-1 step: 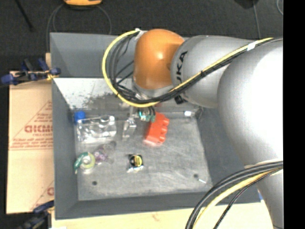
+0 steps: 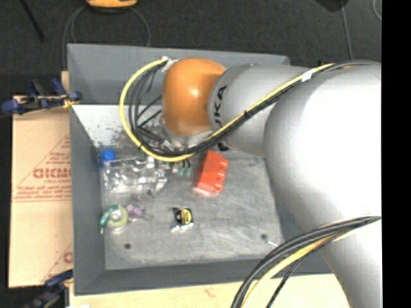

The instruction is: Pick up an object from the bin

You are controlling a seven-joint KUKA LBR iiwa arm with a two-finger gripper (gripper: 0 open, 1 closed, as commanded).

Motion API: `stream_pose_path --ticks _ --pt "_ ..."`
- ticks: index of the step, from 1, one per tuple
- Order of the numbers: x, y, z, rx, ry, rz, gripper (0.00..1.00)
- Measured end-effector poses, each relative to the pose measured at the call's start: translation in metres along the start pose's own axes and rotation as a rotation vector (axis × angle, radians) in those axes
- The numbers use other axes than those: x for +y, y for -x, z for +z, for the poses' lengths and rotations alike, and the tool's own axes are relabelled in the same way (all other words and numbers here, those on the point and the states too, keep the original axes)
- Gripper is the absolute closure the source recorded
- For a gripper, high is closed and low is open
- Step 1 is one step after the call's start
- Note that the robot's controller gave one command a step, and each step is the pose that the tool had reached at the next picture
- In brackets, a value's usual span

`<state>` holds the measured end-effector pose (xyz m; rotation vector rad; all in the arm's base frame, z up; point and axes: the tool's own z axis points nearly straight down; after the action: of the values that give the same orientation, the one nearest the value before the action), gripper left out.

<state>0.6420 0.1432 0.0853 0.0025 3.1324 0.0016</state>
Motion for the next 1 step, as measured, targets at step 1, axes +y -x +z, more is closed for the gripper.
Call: stream_pose_path --ticks 1 --pt "0.0003 0.0011 -0.0016 -0.001 0.001 0.001 1.0"
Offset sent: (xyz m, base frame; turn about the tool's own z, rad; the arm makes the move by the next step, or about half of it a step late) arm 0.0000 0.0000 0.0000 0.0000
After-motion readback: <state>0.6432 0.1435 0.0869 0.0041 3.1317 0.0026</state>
